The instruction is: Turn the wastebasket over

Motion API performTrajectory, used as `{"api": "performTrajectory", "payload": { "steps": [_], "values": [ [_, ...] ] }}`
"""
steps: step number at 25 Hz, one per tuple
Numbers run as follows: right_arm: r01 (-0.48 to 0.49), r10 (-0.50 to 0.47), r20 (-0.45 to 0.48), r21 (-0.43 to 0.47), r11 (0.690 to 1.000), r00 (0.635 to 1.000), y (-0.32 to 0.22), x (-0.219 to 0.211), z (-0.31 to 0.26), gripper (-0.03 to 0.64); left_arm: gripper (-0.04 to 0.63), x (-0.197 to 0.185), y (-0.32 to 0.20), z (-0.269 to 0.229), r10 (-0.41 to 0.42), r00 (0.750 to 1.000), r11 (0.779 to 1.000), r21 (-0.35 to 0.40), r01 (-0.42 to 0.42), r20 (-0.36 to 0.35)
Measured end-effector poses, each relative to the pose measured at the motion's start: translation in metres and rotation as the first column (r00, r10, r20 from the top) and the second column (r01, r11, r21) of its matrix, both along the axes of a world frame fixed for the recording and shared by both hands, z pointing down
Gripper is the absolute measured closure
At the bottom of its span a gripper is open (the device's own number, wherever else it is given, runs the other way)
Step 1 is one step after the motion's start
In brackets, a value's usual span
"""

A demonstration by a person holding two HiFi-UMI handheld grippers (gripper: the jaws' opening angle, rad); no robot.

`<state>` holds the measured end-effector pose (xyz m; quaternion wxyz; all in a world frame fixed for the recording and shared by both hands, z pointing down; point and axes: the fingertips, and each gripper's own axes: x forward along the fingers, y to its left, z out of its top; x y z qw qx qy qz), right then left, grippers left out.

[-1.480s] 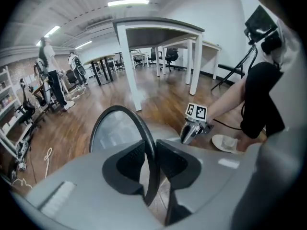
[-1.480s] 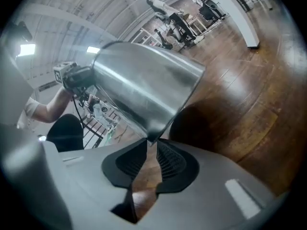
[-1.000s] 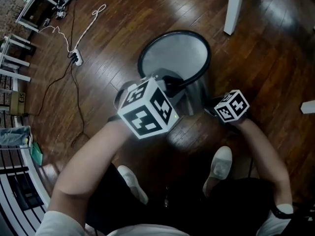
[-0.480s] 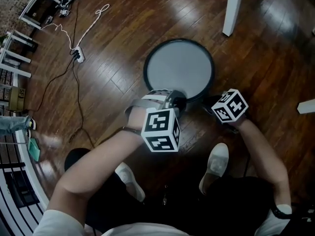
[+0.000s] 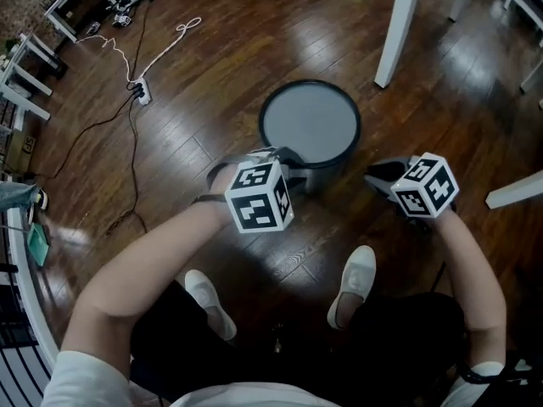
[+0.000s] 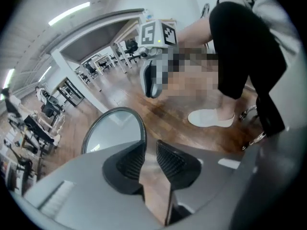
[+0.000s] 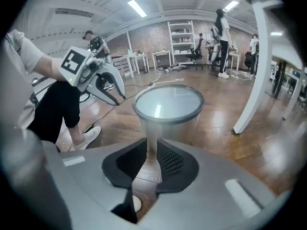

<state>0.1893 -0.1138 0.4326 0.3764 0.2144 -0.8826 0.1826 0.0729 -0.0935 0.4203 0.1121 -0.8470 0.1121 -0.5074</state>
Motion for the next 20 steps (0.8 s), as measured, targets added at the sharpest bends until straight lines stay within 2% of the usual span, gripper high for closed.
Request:
{"api": "performTrajectory", "payload": {
  "steps": [2, 4, 8, 12, 15, 18, 20],
  "values": [
    [0.020, -0.020, -0.008, 0.042, 0.999, 1.000, 0.011, -0.004, -0.032, 0.543, 0.517, -0.018, 0.013, -0.026, -0.045, 0.996, 0.995, -0.088, 0.038, -0.079],
    [0.044, -0.043, -0.013, 0.096, 0.994, 0.999, 0.017, -0.009, -0.068, 0.538, 0.517, -0.034, 0.017, -0.056, -0.109, 0.979, 0.985, -0.151, 0.083, -0.174],
    [0.095, -0.090, -0.039, 0.158, 0.983, 0.995, 0.048, -0.020, -0.118, 0.534, 0.517, -0.073, 0.029, -0.103, -0.219, 0.928, 0.967, -0.194, 0.165, -0.301],
    [0.103, -0.096, -0.046, 0.181, 0.978, 0.994, 0.092, -0.030, -0.152, 0.526, 0.518, -0.101, 0.068, -0.146, -0.251, 0.861, 0.962, -0.211, 0.172, -0.442],
    [0.102, -0.097, -0.033, 0.194, 0.976, 0.995, 0.123, -0.035, -0.169, 0.515, 0.518, -0.109, 0.101, -0.163, -0.238, 0.844, 0.965, -0.218, 0.148, -0.481],
    [0.083, -0.076, -0.037, 0.273, 0.958, 0.996, 0.142, -0.030, -0.172, 0.509, 0.518, -0.109, 0.134, -0.173, -0.223, 0.832, 0.965, -0.238, 0.114, -0.507],
    [0.071, -0.065, -0.028, 0.289, 0.955, 0.997, 0.147, -0.022, -0.165, 0.508, 0.518, -0.109, 0.149, -0.175, -0.230, 0.824, 0.963, -0.246, 0.115, -0.518]
  ]
}}
